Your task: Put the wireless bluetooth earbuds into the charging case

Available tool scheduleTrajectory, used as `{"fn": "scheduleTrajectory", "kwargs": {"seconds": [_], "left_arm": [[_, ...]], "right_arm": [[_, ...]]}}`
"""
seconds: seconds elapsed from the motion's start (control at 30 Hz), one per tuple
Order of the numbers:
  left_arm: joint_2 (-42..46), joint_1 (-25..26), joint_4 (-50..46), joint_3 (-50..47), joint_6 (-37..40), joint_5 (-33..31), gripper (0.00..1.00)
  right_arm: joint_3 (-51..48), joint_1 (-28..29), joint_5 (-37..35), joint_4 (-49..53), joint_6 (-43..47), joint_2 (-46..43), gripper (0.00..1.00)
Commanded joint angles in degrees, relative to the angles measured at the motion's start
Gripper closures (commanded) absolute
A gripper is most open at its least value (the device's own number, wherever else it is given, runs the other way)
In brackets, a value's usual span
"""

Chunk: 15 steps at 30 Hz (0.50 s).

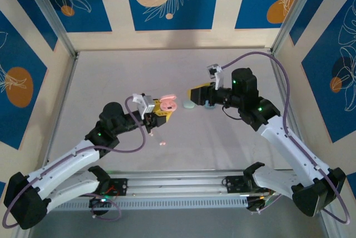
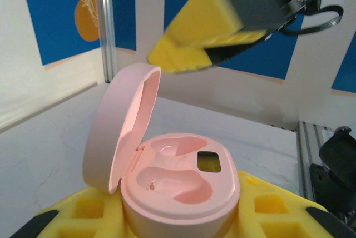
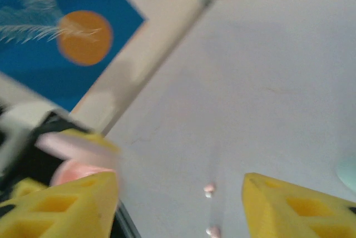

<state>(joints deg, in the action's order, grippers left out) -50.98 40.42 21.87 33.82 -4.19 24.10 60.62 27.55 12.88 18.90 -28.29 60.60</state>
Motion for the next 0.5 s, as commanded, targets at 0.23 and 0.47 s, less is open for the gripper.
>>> {"fn": "scheduleTrajectory", "kwargs": {"seconds": [0.23,0.47], "left_arm": [[8.3,0.4,-3.1,2.7,-0.8,-7.4,0.69],[11.4,0.4,-6.8,4.5,-0.1,-10.5,0.69]], "right_arm": [[-3.3,-0.6,-0.1,12.9,-15.6,17.1,0.54],[0.8,11.3,-0.7,12.5,-19.8,30.0,0.57]]}}
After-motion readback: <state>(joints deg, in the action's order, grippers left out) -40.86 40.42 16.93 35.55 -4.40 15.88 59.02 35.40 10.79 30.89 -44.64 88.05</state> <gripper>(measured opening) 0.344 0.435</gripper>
